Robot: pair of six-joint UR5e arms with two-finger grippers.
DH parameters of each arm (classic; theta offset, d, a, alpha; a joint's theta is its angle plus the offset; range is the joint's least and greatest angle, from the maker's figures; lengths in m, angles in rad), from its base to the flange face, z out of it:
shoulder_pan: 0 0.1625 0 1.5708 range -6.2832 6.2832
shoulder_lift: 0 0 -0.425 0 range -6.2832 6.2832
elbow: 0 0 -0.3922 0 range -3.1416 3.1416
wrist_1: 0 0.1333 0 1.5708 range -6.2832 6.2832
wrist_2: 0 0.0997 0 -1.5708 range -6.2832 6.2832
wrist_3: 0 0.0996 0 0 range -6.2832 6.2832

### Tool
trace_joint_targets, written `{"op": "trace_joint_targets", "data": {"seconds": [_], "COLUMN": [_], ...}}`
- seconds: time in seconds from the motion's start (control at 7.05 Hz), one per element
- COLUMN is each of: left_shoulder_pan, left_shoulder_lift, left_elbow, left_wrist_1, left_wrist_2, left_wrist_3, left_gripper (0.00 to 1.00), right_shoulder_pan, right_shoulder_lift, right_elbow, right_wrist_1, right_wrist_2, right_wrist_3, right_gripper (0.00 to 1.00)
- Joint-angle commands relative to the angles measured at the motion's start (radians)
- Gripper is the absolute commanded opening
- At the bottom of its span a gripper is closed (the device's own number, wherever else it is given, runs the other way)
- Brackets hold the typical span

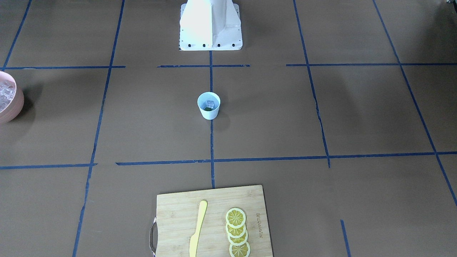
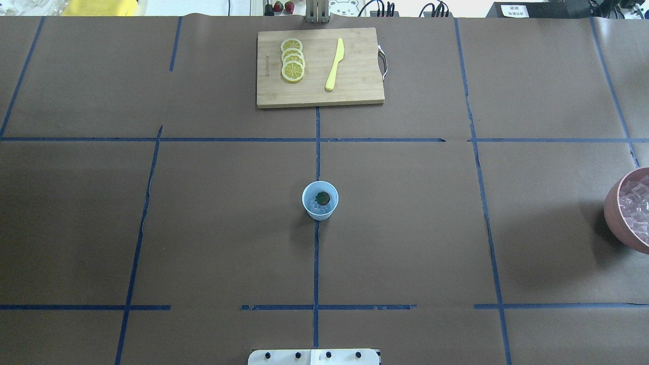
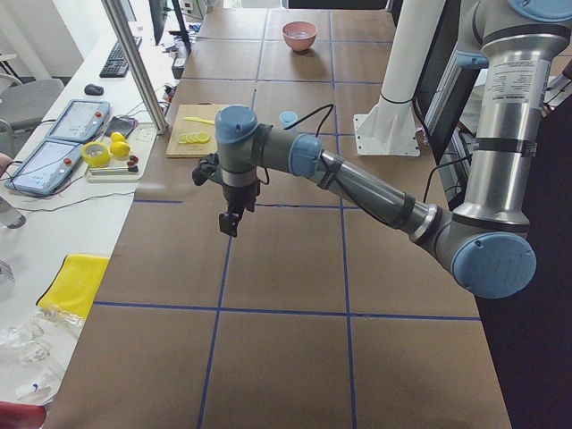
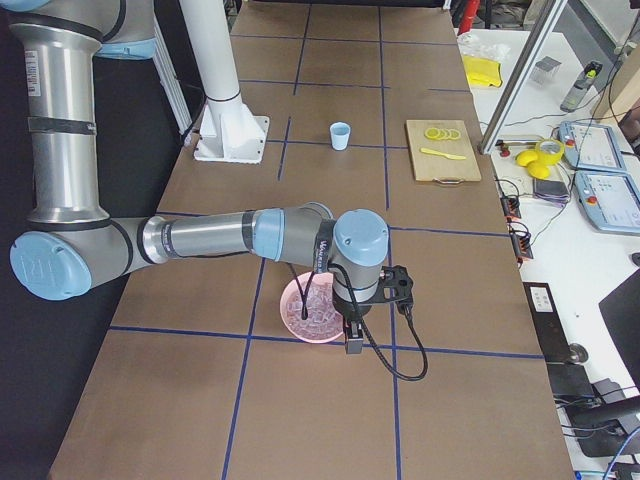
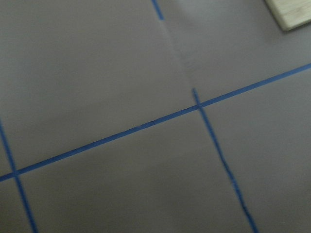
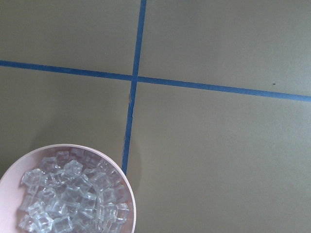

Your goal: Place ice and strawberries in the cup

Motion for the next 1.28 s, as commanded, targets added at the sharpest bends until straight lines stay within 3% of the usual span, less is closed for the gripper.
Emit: {"op": "trace_joint_targets", "data": {"seconds": [0.0, 0.71, 1.13], "left_shoulder_pan": [-0.045, -0.045, -0.045], "left_shoulder_lift": [0.011, 0.112, 0.12], "left_elbow": [0.112, -0.014, -0.015], "left_wrist_1": [0.039, 0.067, 0.079], "left_wrist_2": [0.0, -0.015, -0.011], "left_wrist_3": [0.066, 0.041, 0.046], "left_gripper": [1.0, 1.0, 1.0], "right_shoulder_pan": [0.001, -0.029, -0.036], "right_shoulder_lift": [0.025, 0.025, 0.025], "right_elbow": [-0.017, -0.024, -0.028], "right_wrist_1": [-0.016, -0.008, -0.007], "right_wrist_2": [0.004, 0.009, 0.009], "right_wrist_3": [0.013, 0.057, 0.057], "right_gripper": [1.0, 1.0, 1.0]}}
